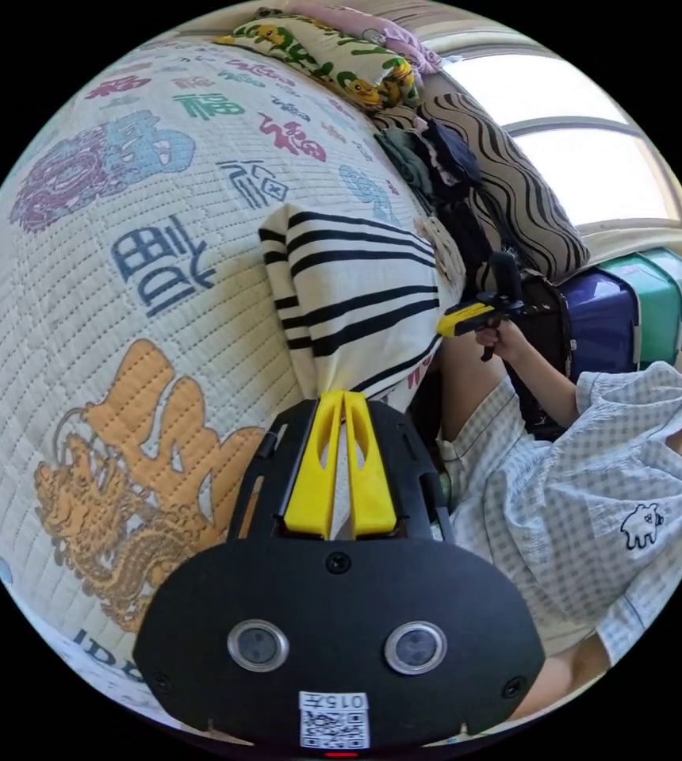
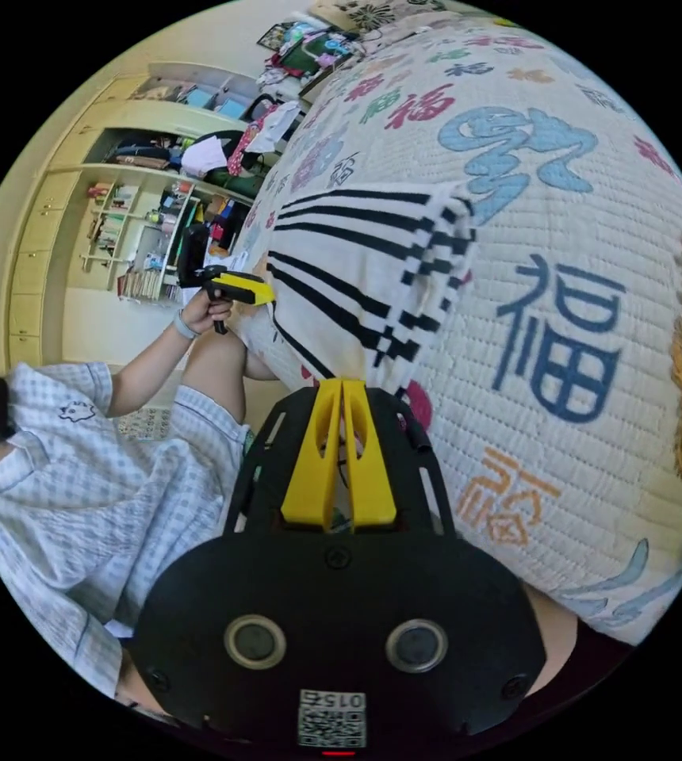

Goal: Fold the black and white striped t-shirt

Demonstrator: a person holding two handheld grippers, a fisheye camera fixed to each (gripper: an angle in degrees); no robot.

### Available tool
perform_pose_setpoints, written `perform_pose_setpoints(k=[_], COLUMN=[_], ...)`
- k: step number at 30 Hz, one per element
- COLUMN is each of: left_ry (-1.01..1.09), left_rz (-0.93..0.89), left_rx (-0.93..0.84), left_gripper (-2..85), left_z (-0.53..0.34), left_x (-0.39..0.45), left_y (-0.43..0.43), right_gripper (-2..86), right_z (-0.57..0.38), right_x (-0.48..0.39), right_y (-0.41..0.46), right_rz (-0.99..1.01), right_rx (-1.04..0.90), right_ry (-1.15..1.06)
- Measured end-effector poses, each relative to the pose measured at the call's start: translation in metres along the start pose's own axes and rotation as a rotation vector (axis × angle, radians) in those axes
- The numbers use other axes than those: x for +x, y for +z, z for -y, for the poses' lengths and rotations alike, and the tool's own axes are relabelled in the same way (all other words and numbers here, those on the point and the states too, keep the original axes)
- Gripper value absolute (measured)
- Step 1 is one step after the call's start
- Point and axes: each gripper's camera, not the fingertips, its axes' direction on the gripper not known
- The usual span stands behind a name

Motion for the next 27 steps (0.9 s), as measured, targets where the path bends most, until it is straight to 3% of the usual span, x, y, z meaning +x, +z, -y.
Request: perform_pose_setpoints(k=[2,5,7,9,19,22,27], left_ry=[-0.054,-0.102,-0.159,-0.162,-0.059,-0.091,-0.052], left_rz=[-0.025,-0.213,-0.266,-0.335,-0.458,-0.484,-0.469], left_rx=[0.035,0.126,0.174,0.154,0.054,0.060,0.108], left_gripper=[-0.2,2.6,11.4,14.2,11.3,8.6,7.1], left_z=[-0.005,-0.009,-0.003,0.009,0.055,0.041,0.001], left_x=[-0.021,-0.062,-0.096,-0.118,-0.155,-0.169,-0.154], left_y=[-0.015,-0.035,-0.034,-0.018,0.069,0.072,0.039], right_gripper=[1.3,8.9,13.1,15.5,8.3,6.0,3.6], right_z=[-0.005,-0.012,-0.008,0.006,0.065,0.068,0.062], right_x=[0.016,0.050,0.067,0.084,0.104,0.112,0.081], right_y=[-0.019,-0.049,-0.053,-0.044,0.003,0.010,-0.007], right_rz=[0.070,0.267,0.274,0.279,0.415,0.468,0.387], right_rx=[0.076,0.253,0.271,0.231,0.148,0.143,0.185], right_ry=[0.034,0.065,0.094,0.112,0.018,0.037,-0.025])
